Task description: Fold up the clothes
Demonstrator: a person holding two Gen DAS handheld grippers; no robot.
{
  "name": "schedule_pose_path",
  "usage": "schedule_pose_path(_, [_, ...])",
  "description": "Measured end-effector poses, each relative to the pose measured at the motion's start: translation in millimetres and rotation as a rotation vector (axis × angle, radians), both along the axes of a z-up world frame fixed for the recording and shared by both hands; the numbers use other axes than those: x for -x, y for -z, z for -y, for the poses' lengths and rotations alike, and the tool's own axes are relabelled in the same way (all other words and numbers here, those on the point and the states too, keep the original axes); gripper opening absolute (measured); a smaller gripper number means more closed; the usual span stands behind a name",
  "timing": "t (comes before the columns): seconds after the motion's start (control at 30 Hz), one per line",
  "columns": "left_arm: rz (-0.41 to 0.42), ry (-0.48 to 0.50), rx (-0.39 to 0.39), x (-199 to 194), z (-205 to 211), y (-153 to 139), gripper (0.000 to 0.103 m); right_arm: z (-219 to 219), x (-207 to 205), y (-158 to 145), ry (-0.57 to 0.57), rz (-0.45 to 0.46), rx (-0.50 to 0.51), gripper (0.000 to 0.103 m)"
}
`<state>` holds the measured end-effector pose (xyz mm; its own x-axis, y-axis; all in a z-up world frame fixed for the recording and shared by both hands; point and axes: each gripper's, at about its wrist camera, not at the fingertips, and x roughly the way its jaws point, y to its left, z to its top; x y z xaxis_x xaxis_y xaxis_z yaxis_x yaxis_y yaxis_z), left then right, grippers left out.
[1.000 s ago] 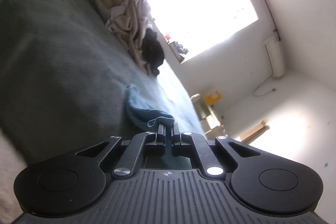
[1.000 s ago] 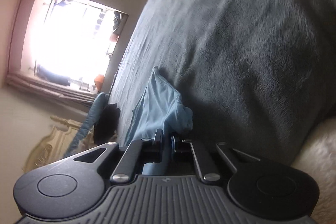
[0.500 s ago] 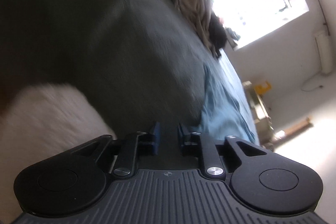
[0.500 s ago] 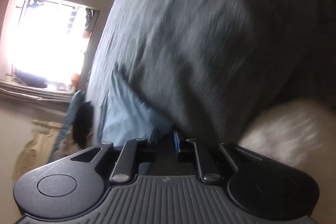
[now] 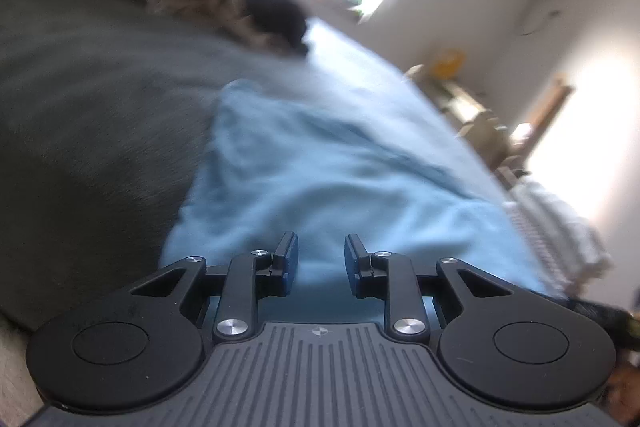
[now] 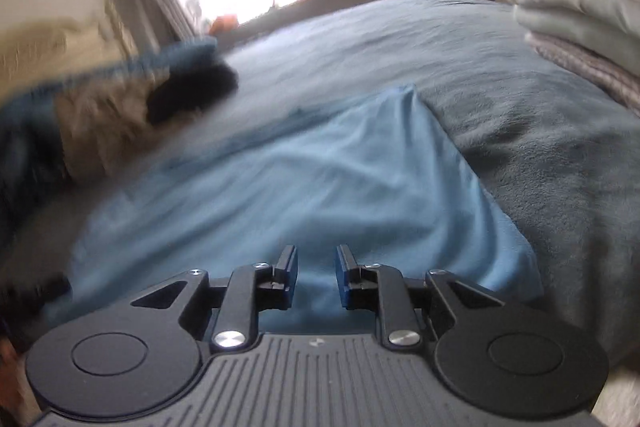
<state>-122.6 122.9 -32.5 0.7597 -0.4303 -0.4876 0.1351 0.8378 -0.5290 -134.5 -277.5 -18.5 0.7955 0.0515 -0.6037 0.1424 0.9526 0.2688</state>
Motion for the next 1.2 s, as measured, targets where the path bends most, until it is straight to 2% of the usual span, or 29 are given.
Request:
schedule_pose_path(0.07, [-0.020, -0.027, 0.041, 1, -16, 4, 0.024, 20, 9, 7, 0.061, -0.015, 0.060, 0.021])
schedule_pose_path(0.13, [-0.028, -0.047, 0.071, 4, -29, 3, 0.023, 53, 22, 9, 0.166, -0.029, 0.067, 0.020])
schedule_pose_path(0.17, [-0.027, -0.060, 0.068, 3, -32, 0, 0.023, 66, 26, 7, 0.214, -0.034, 0.064, 0.020])
schedule_pose_path(0.2, [-0.015, -0.078, 0.034, -3, -30, -5, 0.024, 76, 29, 3, 0.260, -0.036, 0.069, 0.024])
schedule_pose_path(0.27, [0.024, -0.070, -0.010, -12, -22, -19, 0.024, 82, 32, -6, 0.294, -0.003, 0.074, 0.024])
schedule_pose_path(0.3, [0.047, -0.050, -0.020, -16, -17, -26, 0.025, 79, 31, -10, 0.279, 0.022, 0.069, 0.024])
schedule_pose_path(0.4, [0.089, 0.060, -0.051, -26, 9, -34, 0.029, 52, 10, -13, 0.143, 0.090, 0.022, 0.025])
schedule_pose_path(0.5, [0.032, 0.104, -0.136, -54, 36, -17, 0.029, 31, -23, 7, -0.007, 0.050, -0.044, 0.025])
schedule_pose_path(0.53, [0.010, 0.096, -0.142, -61, 33, -10, 0.021, 30, -31, 15, -0.022, 0.032, -0.051, 0.023])
schedule_pose_path(0.63, [-0.029, 0.033, -0.064, -69, 2, -9, 0.016, 67, -30, 21, 0.062, 0.041, -0.110, 0.014])
schedule_pose_path(0.7, [-0.018, -0.016, -0.086, -70, -14, -17, 0.016, 98, -24, 19, 0.154, 0.039, -0.157, 0.014])
schedule_pose_path(0.8, [0.020, -0.046, -0.126, -75, -15, -33, 0.029, 120, -22, 8, 0.264, 0.037, -0.100, 0.020])
schedule_pose_path(0.87, [0.068, 0.000, -0.146, -80, 1, -42, 0.031, 114, -24, -3, 0.230, 0.093, -0.112, 0.021])
schedule_pose_path(0.93, [0.083, 0.062, -0.149, -89, 19, -45, 0.035, 100, -35, -8, 0.143, 0.115, -0.134, 0.021])
schedule_pose_path(1.0, [0.035, 0.095, -0.192, -108, 37, -36, 0.035, 85, -54, -1, 0.042, 0.084, -0.159, 0.021])
schedule_pose_path(1.07, [-0.033, 0.080, -0.235, -128, 44, -21, 0.033, 87, -71, 11, 0.011, 0.045, -0.186, 0.021])
schedule_pose_path(1.1, [-0.056, 0.064, -0.231, -135, 41, -15, 0.029, 92, -79, 18, 0.010, 0.024, -0.199, 0.018])
schedule_pose_path(1.13, [-0.059, 0.049, -0.180, -138, 32, -15, 0.029, 102, -84, 24, 0.020, 0.012, -0.229, 0.006])
schedule_pose_path(1.17, [-0.072, 0.038, -0.134, -140, 23, -17, 0.029, 117, -83, 27, 0.050, 0.011, -0.287, 0.000])
schedule_pose_path(1.2, [-0.079, 0.027, -0.107, -142, 17, -19, 0.029, 130, -81, 26, 0.086, 0.011, -0.327, 0.000])
